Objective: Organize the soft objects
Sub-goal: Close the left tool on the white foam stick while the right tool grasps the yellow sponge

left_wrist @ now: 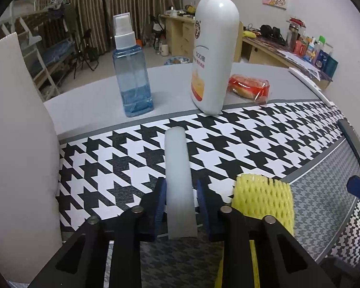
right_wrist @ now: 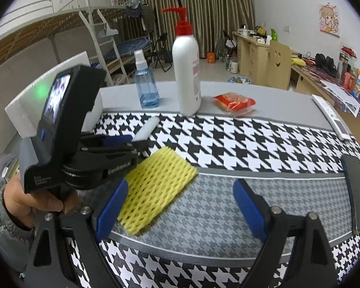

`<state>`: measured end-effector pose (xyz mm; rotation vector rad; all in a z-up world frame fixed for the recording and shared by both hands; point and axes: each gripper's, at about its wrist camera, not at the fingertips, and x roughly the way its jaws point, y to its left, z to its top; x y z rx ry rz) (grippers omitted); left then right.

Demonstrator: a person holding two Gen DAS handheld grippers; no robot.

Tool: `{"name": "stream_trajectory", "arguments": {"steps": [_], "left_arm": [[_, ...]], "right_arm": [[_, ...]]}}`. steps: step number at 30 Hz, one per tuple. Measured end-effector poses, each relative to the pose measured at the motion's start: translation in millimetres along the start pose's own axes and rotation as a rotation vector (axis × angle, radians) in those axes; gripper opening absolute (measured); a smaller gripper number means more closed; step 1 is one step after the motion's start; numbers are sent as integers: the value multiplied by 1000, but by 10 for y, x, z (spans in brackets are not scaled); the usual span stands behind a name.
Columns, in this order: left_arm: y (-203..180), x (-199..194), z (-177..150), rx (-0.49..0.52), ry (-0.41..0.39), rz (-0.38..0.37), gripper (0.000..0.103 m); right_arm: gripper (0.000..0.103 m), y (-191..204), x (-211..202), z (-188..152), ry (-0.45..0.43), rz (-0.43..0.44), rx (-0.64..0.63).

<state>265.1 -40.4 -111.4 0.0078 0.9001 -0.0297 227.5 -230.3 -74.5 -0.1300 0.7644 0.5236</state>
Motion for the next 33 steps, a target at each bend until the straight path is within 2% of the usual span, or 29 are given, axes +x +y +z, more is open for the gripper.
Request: {"name": "stream_trajectory", "arguments": {"steps": [9,16,22,26,31,32,33], "left_arm": [[-8,-7,-5,17,1,4,24],[52,-76,2,-7,-26,-29,24],[17,-54,-5,13,-28,-23,30],[-5,-60,-2,19,-31,-38,40],[-18,1,-5,23,-21,-16,40],[-21,4,-5,22,-23,-16,40],[-24,7,-6,23,-23,-16,40]], "right_arm": [[92,94,47,-20,24,11,-22],[92,87,50,-26,20,20,-10],[92,93,90,-27,30,33,-13],[92,97,137,-31,46,39,-14],[92,110,221,-38,76,63,-9],[90,115,238,-44,81,63,-8],[85,118,254,-48,87,63,-7]]}}
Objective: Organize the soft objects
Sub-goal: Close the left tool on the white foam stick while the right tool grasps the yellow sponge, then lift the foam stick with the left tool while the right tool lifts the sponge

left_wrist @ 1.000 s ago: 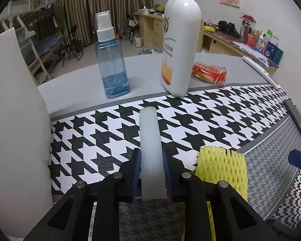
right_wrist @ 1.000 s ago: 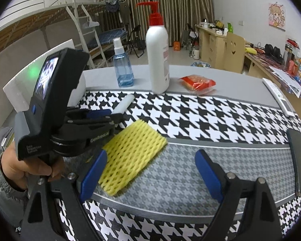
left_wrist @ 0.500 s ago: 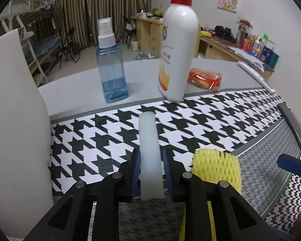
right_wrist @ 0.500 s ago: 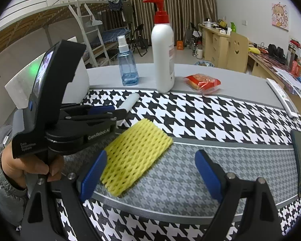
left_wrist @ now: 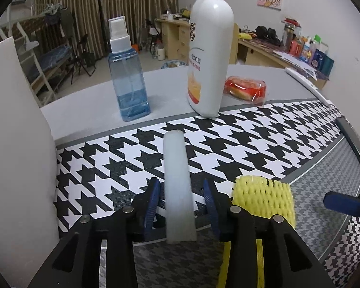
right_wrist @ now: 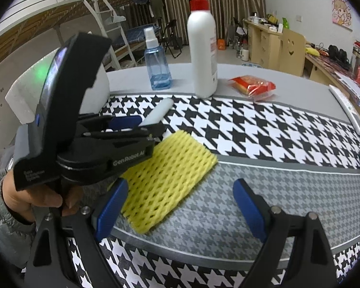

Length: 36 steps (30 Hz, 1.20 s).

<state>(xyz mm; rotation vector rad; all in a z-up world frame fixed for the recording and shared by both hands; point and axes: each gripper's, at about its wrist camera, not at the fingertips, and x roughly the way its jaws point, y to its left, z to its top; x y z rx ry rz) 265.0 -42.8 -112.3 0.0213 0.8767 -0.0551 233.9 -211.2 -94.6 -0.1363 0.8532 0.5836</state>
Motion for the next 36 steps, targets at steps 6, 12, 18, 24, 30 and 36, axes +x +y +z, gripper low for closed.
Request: {"name": "stream_trajectory", "arguments": {"steps": [6,12,18,24,30,36], "left_arm": [[19,7,8,7,4,0,37],[61,-7,-1,2,7,8,22],[40,-22,-14,10,0,9,18],[11,-61,-18,30,-15,13,14],[54,-152,-11,18,-35,-5,13],[84,-310,7,13,-72,-2,13]], "right_arm": [[62,31,161,-26,64,29,-3],[44,80,206,-45,63,30,-24],[23,99,193,-50,60,67,-19],[11,91,145,-40,45,73,-12],[10,67,63,-9,17,71,-12],[10,36,-61,18,-9,52,5]]}}
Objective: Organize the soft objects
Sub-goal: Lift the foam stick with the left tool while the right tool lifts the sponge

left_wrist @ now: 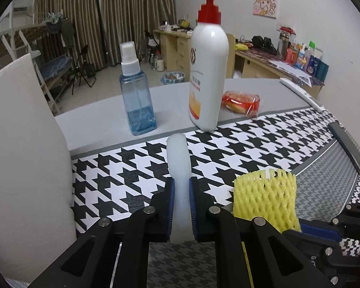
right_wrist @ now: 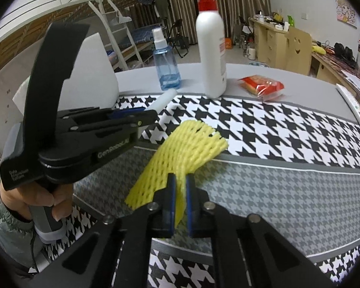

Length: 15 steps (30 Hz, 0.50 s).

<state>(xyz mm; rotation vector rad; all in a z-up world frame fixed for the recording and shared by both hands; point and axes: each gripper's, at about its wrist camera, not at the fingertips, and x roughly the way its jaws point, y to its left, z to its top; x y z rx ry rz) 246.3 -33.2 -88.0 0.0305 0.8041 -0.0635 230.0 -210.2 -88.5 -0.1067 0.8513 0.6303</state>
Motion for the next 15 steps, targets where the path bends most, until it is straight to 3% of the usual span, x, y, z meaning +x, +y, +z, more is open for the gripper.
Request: {"name": "stream_trajectory", "arguments": {"steps": [15], "left_arm": [[-80,-454,23,16,-99,8,13]], "right_arm": [[10,21,-311,51,-92,-29,-2]]}}
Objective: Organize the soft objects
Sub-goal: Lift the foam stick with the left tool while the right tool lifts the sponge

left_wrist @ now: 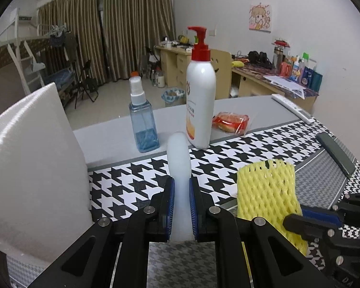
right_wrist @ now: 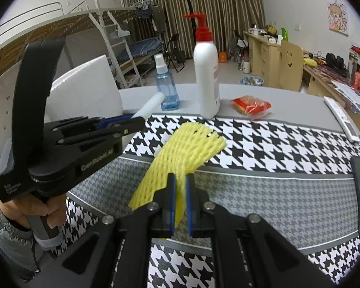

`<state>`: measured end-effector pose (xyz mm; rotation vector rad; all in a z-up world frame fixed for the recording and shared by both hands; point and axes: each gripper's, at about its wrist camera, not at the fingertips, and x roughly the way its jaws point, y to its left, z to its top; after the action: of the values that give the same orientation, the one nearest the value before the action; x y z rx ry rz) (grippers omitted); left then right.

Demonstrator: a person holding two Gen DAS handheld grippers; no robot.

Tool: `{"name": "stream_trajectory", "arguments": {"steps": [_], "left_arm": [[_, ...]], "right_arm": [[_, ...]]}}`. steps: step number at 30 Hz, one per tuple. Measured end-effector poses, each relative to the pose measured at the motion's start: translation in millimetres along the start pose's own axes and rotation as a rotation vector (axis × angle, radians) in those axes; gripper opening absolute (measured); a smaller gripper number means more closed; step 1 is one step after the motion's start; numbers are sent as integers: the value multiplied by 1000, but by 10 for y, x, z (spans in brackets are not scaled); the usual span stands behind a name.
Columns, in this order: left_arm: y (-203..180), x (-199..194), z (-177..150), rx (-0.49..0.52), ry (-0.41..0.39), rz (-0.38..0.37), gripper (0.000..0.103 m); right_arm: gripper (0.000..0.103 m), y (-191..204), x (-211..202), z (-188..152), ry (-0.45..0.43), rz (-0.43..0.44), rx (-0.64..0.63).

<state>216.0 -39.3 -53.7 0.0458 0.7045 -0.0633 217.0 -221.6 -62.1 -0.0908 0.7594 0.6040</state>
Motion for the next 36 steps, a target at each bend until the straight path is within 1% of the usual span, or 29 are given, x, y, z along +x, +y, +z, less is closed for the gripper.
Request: {"name": "stream_trajectory", "arguments": {"steps": [11,18,36], "left_arm": [[19,-331,-34,15,-69,21,13],[66,-515,-18,7,-108,33,13],[133,-828,43,-4,-196,52,13]], "right_arm": [[10,61,-203,77,-70,-11,-5],[10,125,-311,157,-117,-18,-22],[10,226,-546,374,-214,-32,-55]]}}
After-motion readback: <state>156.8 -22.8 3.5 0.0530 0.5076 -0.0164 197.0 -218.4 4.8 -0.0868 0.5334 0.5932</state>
